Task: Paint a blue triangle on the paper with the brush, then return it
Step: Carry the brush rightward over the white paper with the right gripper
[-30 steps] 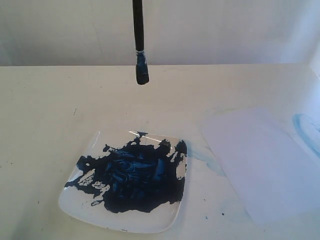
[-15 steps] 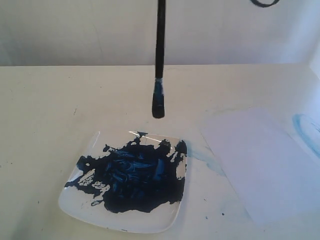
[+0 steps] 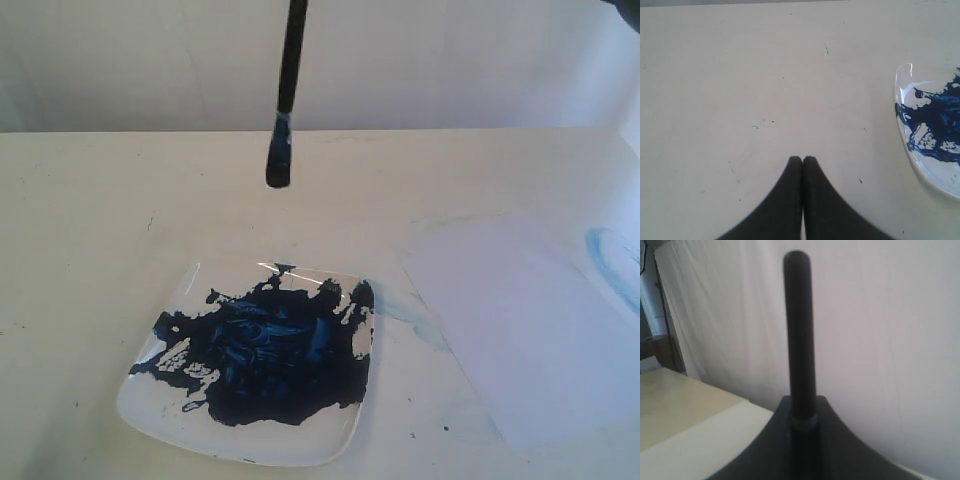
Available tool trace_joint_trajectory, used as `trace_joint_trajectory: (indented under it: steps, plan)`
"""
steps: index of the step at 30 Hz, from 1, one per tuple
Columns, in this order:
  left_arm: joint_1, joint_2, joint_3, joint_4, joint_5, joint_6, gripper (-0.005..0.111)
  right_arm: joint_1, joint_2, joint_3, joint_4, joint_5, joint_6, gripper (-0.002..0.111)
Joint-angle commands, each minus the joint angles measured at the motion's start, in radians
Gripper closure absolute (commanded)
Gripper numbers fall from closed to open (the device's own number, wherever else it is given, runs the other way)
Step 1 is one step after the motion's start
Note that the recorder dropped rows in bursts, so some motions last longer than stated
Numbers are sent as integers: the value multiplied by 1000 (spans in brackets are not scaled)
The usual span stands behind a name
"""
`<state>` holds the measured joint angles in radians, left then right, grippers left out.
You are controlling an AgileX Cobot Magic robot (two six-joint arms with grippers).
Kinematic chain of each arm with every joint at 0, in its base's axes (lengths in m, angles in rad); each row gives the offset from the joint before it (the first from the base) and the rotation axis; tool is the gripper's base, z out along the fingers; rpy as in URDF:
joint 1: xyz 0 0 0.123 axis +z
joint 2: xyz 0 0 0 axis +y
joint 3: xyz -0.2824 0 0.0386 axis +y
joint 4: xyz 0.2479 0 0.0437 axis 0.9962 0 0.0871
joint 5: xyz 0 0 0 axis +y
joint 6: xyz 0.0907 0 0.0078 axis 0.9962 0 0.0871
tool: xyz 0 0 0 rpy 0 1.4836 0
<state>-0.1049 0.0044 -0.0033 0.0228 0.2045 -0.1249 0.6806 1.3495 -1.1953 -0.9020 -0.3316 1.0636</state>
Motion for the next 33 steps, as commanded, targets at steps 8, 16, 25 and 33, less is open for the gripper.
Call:
trace_joint_trajectory:
  steps: [8, 16, 25, 33]
  plan:
    - [-7, -4, 3, -7, -3, -7, 107, -325, -205, 218, -250, -201, 205, 108]
    - [-7, -4, 3, -7, -3, -7, 107, -500, -321, 338, -250, -202, 169, 108]
    - [-7, -4, 3, -7, -3, -7, 107, -727, -323, 442, -257, -392, 169, 108]
    - [-7, -4, 3, -7, -3, -7, 107, -871, -323, 504, -247, -469, 216, 108]
